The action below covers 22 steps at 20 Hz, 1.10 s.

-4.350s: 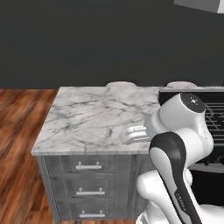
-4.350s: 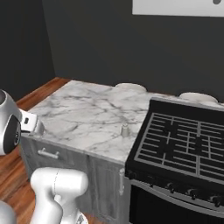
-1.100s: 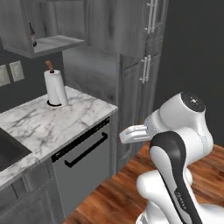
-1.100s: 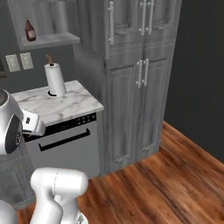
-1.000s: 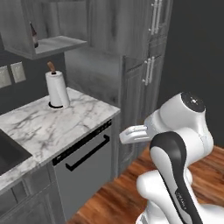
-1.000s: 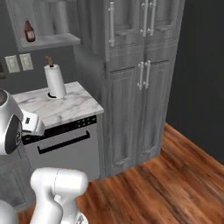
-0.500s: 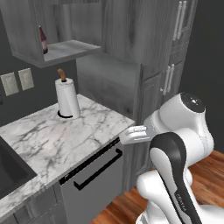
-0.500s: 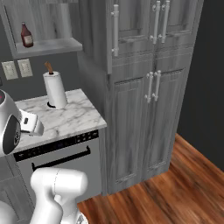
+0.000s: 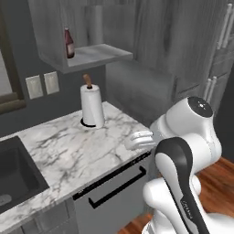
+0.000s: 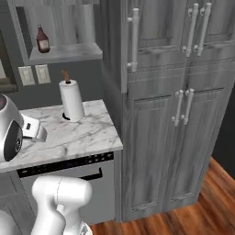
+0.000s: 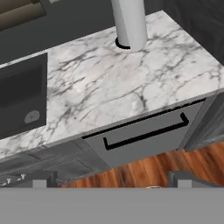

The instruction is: Collect the turmeric, ketchup, and shaker from the cabinet and place them next to the stove.

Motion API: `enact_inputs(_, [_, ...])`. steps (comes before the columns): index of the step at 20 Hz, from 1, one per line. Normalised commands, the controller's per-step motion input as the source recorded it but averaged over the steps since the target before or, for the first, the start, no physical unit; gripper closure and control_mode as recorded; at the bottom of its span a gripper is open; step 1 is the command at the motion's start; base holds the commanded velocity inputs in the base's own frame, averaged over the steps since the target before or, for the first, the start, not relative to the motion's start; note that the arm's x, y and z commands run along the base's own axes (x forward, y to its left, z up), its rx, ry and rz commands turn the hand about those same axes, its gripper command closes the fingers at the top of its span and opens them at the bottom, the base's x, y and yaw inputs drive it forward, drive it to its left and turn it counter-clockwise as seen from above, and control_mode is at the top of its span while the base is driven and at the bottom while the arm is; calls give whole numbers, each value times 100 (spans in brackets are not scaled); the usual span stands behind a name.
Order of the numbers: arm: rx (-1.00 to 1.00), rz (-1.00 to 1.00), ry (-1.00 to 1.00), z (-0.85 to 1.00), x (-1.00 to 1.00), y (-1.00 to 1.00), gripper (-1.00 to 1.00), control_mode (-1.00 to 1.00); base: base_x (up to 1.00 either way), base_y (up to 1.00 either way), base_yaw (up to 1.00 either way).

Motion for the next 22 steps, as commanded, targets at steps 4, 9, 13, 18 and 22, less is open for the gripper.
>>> enact_inputs(4, [0, 0, 0, 0, 0, 0, -100, 100, 42, -30, 38])
enact_inputs(9, [0, 0, 0, 0, 0, 0, -100, 100, 34, -21, 43])
enact_inputs(13, [0, 0, 0, 0, 0, 0, -100, 100, 35, -23, 45])
enact_inputs(18, [0, 0, 0, 0, 0, 0, -100, 100, 35, -27, 37])
enact_inputs(22, [0, 0, 0, 0, 0, 0, -100, 100, 48, -25, 22])
